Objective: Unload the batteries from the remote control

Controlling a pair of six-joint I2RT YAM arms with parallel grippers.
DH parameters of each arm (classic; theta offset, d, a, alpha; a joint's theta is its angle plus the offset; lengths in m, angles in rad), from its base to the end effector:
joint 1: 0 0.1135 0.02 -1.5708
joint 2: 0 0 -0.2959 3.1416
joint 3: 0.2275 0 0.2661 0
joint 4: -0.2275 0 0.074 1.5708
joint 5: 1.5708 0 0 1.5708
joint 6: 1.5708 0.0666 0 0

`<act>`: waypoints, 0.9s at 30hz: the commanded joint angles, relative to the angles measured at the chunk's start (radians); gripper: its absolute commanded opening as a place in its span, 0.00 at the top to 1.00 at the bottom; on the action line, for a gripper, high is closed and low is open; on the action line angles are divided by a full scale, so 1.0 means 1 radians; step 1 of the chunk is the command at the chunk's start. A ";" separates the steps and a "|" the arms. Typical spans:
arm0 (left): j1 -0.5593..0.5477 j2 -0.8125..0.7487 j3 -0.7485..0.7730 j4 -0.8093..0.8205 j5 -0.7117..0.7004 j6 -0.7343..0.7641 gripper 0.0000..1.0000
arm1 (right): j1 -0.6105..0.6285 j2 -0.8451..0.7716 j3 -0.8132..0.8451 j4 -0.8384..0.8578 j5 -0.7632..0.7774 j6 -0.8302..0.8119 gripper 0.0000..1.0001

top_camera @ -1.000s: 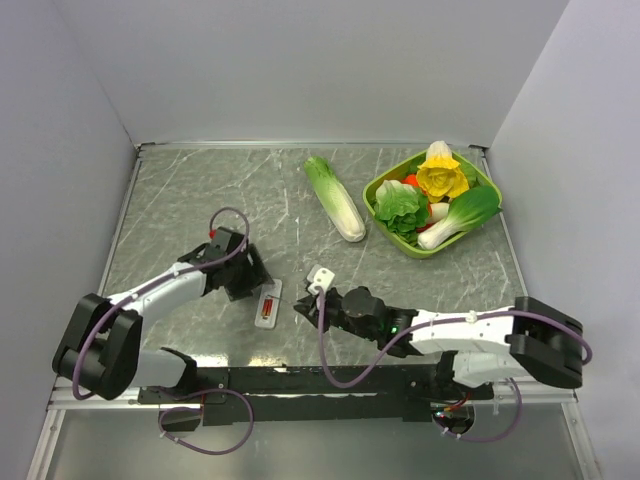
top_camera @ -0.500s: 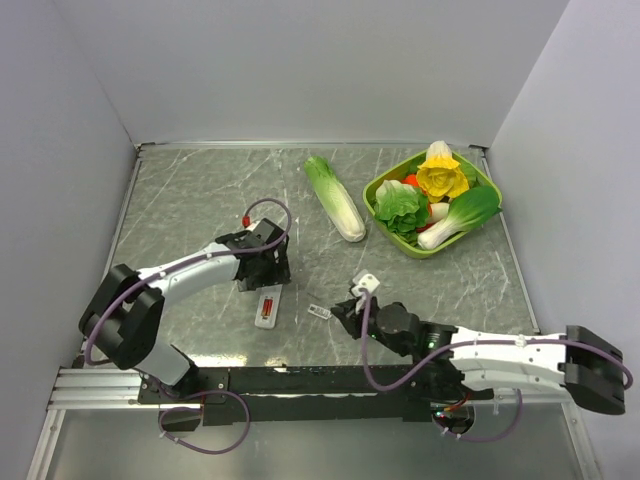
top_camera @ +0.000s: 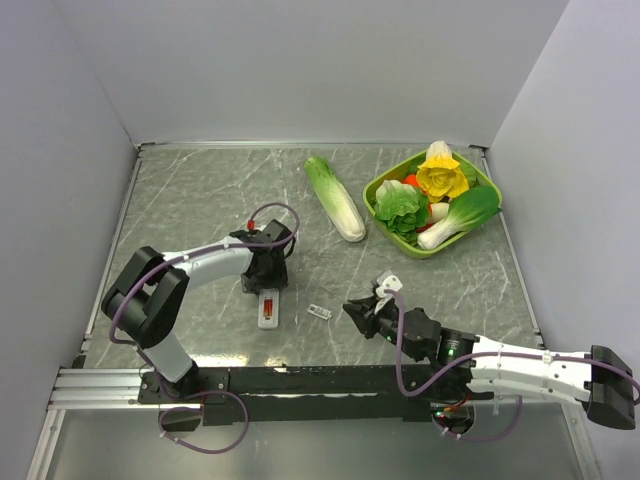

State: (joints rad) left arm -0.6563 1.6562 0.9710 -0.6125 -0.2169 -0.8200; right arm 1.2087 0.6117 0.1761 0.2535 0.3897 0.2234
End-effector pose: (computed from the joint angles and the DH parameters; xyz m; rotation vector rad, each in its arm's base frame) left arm 0.2634 -0.1848 0.1568 -0.2702 2.7821 -0.0333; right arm 0.0844 0.1514 0.2039 -0.5804 1.6958 0.7034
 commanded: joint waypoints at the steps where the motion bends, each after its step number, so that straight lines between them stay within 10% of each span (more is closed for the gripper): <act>1: -0.005 0.036 0.031 0.000 0.001 -0.001 0.36 | 0.009 -0.029 -0.010 0.009 0.020 0.001 1.00; 13: 0.000 0.060 0.078 0.195 0.290 -0.048 0.80 | 0.009 -0.101 -0.024 -0.011 0.015 0.002 1.00; 27: 0.053 0.019 -0.034 0.709 0.638 -0.185 0.99 | 0.009 -0.125 -0.018 -0.054 0.009 0.022 1.00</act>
State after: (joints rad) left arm -0.6292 1.7229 0.9958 -0.1555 0.2520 -0.9291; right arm 1.2087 0.5034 0.1566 0.1970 0.3950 0.2245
